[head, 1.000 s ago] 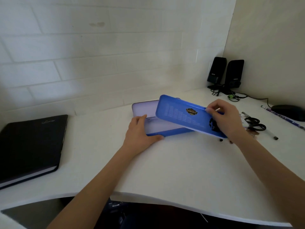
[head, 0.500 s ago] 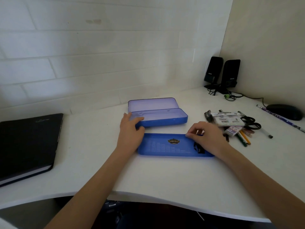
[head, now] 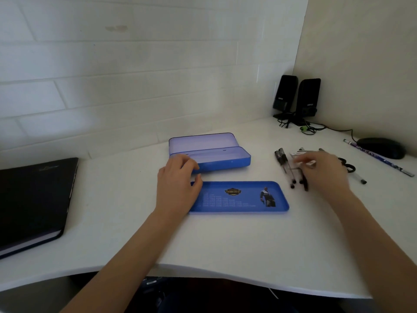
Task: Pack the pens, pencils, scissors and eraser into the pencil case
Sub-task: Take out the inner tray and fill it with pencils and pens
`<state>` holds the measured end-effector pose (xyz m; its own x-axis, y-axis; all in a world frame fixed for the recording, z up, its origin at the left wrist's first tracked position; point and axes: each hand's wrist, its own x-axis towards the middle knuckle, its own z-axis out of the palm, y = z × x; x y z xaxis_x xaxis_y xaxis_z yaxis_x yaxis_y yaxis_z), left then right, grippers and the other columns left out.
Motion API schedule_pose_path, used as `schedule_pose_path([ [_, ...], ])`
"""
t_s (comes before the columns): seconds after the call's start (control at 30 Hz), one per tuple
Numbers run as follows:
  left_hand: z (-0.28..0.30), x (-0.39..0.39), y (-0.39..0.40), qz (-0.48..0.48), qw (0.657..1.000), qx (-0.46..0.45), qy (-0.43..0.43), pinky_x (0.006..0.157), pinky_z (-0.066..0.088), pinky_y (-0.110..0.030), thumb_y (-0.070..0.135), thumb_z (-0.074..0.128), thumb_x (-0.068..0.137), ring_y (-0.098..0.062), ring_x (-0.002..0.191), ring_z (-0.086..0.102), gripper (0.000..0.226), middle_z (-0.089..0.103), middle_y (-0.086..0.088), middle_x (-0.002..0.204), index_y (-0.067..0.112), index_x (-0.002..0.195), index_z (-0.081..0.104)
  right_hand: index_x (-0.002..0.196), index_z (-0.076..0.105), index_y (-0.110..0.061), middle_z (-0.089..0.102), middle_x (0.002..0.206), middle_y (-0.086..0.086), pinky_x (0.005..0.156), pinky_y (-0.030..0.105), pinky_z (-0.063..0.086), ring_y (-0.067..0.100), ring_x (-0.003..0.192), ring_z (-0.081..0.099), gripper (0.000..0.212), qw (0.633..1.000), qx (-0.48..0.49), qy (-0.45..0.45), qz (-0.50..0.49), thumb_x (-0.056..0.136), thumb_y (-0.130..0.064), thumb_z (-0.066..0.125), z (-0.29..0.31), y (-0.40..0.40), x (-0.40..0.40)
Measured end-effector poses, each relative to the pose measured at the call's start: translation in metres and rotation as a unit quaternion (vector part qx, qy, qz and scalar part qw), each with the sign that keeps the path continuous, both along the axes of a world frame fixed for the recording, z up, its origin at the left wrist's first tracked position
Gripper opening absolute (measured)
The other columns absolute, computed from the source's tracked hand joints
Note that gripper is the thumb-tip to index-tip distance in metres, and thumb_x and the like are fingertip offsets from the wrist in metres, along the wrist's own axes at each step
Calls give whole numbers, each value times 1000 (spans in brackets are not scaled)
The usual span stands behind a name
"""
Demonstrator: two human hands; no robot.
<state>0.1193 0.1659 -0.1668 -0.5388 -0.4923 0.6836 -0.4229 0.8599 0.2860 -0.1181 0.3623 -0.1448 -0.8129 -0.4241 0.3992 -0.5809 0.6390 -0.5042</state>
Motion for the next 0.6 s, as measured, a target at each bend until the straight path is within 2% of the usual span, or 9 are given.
schedule_pose_path([
  [0.07, 2, 1, 4, -1, 1000, -16, -7, 60, 41, -31, 16, 63, 77, -24, 79, 59, 4, 61, -3, 84, 12, 77, 61, 100, 67, -26, 68, 107, 4, 81, 44, 52, 26, 91, 62, 23, 998, -25, -26, -52, 86, -16, 52, 3, 11, -8],
  [0.13, 5, 1, 9, 19, 999, 3, -38, 52, 37, -25, 24, 58, 83, -18, 72, 55, 14, 60, 3, 76, 15, 72, 58, 108, 57, -25, 64, 110, 8, 80, 42, 51, 30, 96, 59, 25, 995, -3, -55, -89, 84, -31, 54, 3, 18, -13],
  [0.23, 3, 0, 10, 37, 995, 21, -87, 49, 24, -18, 34, 48, 89, -13, 71, 47, 30, 55, 6, 68, 18, 65, 53, 116, 43, -23, 54, 120, 14, 85, 46, 50, 35, 104, 55, 55, 989, 61, -112, -75, 75, -55, 61, -1, 16, -7],
  [0.33, 3, 1, 10, 35, 994, 25, -98, 49, 24, -21, 35, 47, 90, -13, 72, 46, 33, 55, 5, 66, 18, 62, 50, 120, 41, -21, 49, 126, 18, 91, 47, 47, 38, 110, 51, 60, 991, 79, -95, -43, 73, -49, 68, -3, 11, -2],
  [0.47, 5, 1, 12, 22, 994, 25, -100, 49, 24, -19, 35, 47, 90, -13, 70, 45, 35, 52, 5, 64, 20, 59, 44, 122, 45, -17, 49, 127, 21, 92, 45, 48, 37, 108, 53, 47, 993, 70, -95, -28, 80, -26, 65, -1, 10, -3],
  [0.6, 4, -1, 12, -4, 994, 34, -105, 50, 25, -16, 35, 46, 91, -13, 67, 46, 32, 52, 6, 66, 17, 64, 50, 118, 53, -19, 55, 122, 17, 86, 42, 50, 31, 103, 57, 37, 995, 71, -64, -10, 82, -18, 60, -2, 8, -1],
])
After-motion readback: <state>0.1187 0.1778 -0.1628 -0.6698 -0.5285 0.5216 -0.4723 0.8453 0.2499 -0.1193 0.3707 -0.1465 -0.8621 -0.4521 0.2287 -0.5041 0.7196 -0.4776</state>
